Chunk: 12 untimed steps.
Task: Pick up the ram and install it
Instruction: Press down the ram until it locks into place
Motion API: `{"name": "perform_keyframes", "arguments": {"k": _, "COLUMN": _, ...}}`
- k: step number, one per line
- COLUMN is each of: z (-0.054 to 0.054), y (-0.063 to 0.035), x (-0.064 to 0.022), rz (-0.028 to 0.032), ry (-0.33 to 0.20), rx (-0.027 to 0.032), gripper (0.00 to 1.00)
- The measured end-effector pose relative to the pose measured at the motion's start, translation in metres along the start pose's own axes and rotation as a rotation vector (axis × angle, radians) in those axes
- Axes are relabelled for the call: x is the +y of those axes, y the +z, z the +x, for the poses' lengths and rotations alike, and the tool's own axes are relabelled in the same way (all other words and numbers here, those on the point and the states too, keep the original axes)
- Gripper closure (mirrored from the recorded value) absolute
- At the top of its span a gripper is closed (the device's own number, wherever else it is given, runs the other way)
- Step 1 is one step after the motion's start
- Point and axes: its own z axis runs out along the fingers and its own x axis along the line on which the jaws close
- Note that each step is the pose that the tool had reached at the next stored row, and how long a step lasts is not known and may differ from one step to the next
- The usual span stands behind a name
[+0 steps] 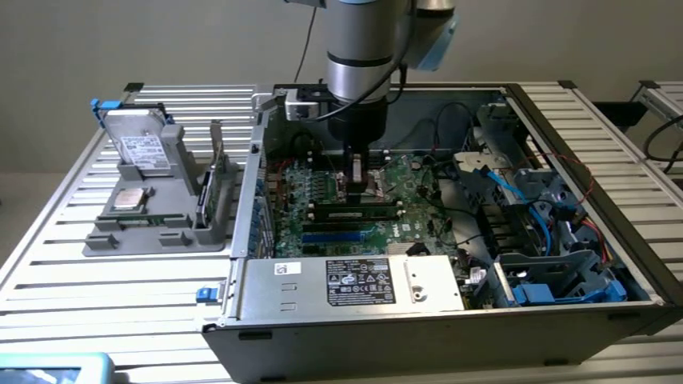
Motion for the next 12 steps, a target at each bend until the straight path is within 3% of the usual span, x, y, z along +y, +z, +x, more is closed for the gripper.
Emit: {"name": "perform_keyframes", "arguments": {"k": 12, "z": 0.0000, "y": 0.0072, "x": 0.0104, "rz": -0.0067, "ry": 0.007, "rx": -0.0034, "gripper": 0.89}}
